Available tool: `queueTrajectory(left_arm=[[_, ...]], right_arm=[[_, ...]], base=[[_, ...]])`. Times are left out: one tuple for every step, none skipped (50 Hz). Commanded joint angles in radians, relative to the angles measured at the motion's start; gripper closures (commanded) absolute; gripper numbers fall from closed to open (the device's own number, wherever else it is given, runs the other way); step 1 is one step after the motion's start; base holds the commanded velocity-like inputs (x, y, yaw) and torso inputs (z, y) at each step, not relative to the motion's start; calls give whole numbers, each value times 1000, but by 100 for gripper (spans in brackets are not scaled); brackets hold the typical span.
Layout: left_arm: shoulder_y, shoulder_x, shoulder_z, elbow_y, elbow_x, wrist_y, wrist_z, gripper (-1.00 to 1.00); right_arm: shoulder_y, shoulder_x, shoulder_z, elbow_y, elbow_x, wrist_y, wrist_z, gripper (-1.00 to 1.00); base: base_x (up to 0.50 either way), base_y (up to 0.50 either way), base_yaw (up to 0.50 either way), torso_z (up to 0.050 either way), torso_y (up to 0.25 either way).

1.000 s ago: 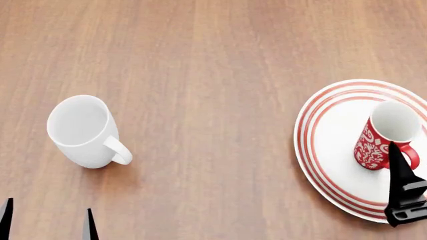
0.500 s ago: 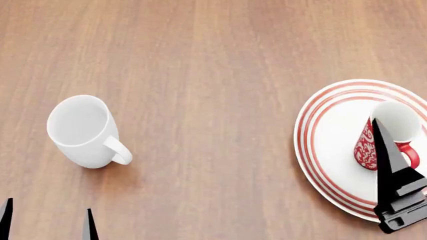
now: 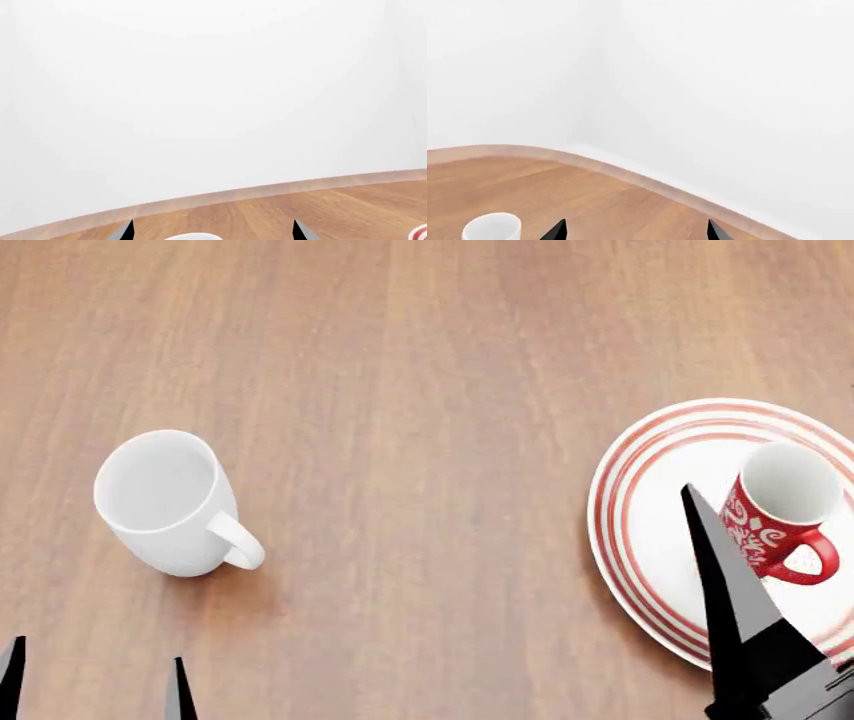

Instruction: Pick up the red mug and put it on the plate

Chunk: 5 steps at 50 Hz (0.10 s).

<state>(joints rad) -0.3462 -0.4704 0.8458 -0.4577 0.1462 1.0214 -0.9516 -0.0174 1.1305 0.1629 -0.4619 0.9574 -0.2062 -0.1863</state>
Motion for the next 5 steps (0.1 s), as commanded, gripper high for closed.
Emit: queueTrajectory(left_arm=[[-5,-4,12,1,-1,-3,-12,-100],[-5,-4,12,2,-1,-4,-13,-100],[-5,-5,13,2,-2,-4,-13,-100],[-6,-5,15,2,-2,-5,-13,-100],[-6,-6,16,2,-3,-5,-14,-100]], right_arm=[[-80,21,87,-112,-14,-24,-1,-100],[-91,22,101,-125,-16,-26,-1,-100],[-97,23,108,-131,-22,-26,-1,-100],[-104,23,116,-139,-23,-26,0,-100],[-107,23,121,-142,-24,-25,0,-100]], base=[[0,0,0,0,0],[0,0,0,0,0],[0,0,0,0,0],[0,0,0,0,0],[0,0,0,0,0]])
